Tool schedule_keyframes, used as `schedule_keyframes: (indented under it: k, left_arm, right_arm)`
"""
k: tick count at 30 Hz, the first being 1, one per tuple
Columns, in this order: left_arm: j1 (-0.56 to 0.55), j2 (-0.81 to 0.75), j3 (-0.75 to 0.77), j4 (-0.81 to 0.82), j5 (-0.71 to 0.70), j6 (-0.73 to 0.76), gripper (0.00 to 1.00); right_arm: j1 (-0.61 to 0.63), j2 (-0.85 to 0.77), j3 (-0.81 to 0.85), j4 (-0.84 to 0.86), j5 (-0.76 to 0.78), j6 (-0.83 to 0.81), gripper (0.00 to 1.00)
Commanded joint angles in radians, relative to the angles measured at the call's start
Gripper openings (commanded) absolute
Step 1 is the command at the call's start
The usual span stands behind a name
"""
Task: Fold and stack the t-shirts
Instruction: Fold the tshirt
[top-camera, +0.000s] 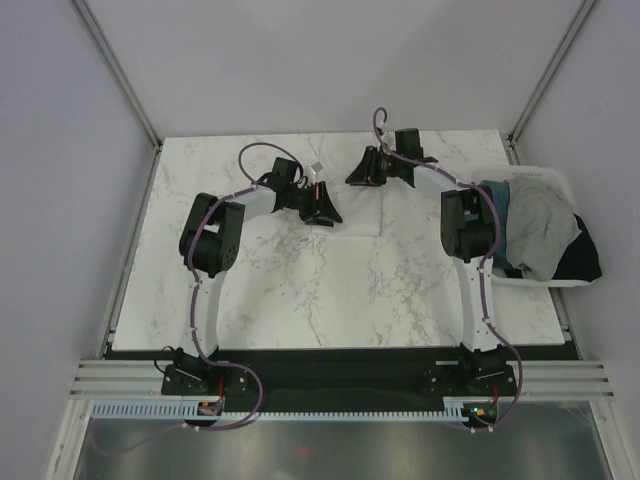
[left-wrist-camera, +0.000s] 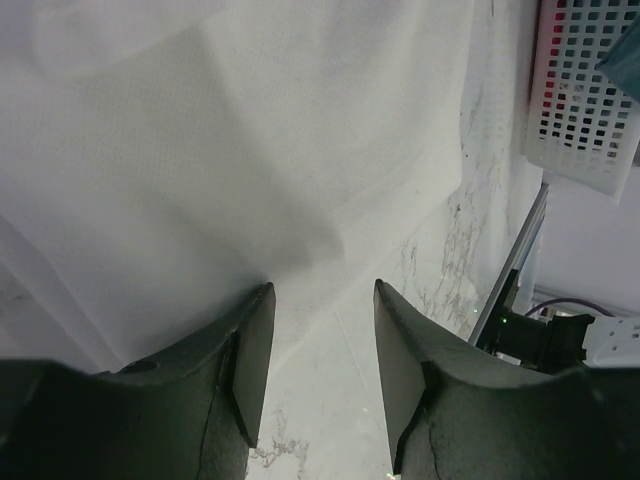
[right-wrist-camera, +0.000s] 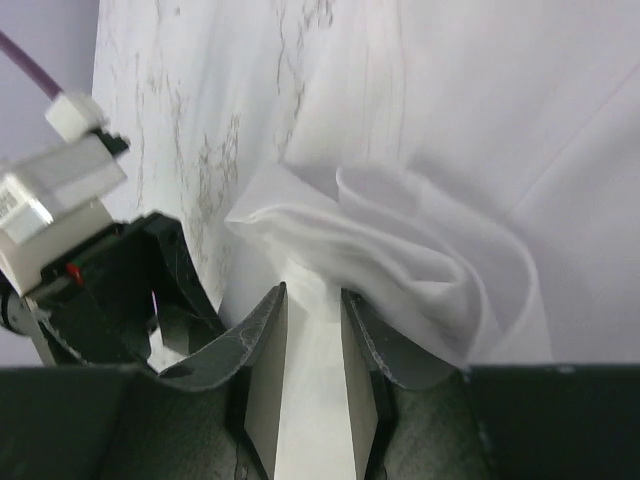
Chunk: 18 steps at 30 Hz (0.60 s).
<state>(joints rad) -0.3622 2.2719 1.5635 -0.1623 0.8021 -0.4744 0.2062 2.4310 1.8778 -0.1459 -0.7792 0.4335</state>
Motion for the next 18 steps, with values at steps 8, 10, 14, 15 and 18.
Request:
schedule_keyframes:
  k: [8, 10, 14, 15, 18]
  left_arm:
    - [-0.011, -0.063, -0.008, -0.012, -0.032, 0.036, 0.53]
    - [-0.011, -0.103, -0.022, -0.017, -0.020, 0.026, 0.54]
    - [-0.009, -0.266, -0.060, -0.025, -0.050, 0.029, 0.59]
    - [0.000, -0.326, -0.098, -0.040, -0.067, 0.031, 0.64]
    - [0.012, -0.360, -0.138, -0.040, -0.067, 0.031, 0.64]
  right_arm:
    - [-0.050, 0.011, 0.189, 0.032, 0.068, -0.015, 0.37]
    - [-0.077, -0.061, 0.117, 0.051, 0.051, 0.004, 0.37]
    - [-0.105, -0.232, -0.092, 0.083, 0.000, -0.007, 0.38]
    - [-0.117, -0.348, -0.261, 0.054, -0.053, -0.033, 0.40]
    - [-0.122, -0.404, -0.345, -0.004, -0.086, -0.049, 0.42]
